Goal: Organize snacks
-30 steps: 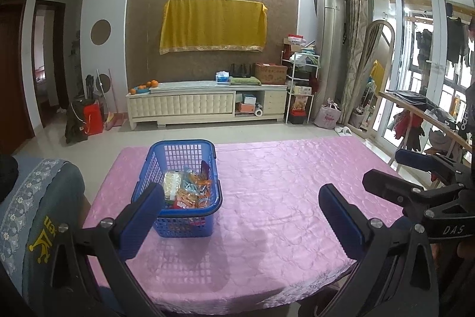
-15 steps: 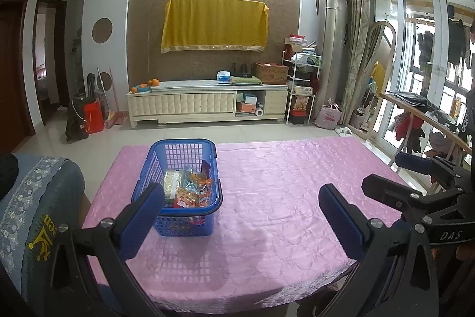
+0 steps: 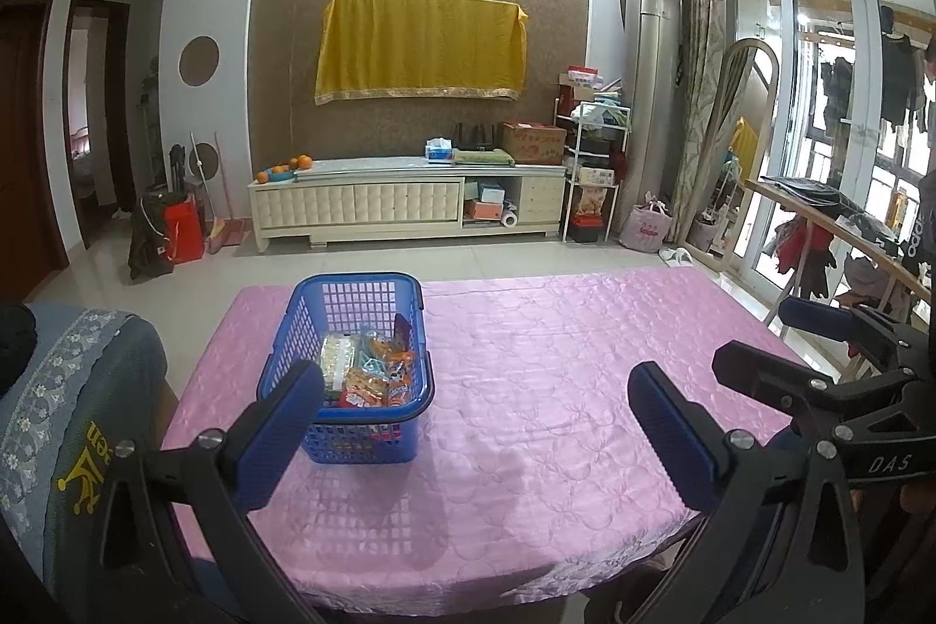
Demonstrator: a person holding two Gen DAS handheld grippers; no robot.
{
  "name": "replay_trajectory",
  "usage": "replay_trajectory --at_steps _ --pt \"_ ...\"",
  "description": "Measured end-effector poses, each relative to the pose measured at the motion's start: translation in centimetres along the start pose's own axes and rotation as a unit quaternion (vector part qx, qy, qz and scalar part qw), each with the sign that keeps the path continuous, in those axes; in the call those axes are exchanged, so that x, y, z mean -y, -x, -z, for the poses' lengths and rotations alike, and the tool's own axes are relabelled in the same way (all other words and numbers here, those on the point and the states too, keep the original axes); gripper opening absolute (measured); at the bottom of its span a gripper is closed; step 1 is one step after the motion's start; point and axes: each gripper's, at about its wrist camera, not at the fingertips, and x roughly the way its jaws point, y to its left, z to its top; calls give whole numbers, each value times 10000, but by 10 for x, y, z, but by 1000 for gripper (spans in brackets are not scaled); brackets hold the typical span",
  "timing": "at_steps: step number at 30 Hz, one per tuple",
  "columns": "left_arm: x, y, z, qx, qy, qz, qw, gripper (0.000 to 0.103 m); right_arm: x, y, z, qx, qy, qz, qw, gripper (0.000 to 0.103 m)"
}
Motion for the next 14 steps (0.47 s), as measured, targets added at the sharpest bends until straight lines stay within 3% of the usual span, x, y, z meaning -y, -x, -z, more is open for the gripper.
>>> replay_trajectory --at_steps 14 --pt "1 2 1 6 -25 31 10000 103 1 1 -1 8 4 2 10000 103"
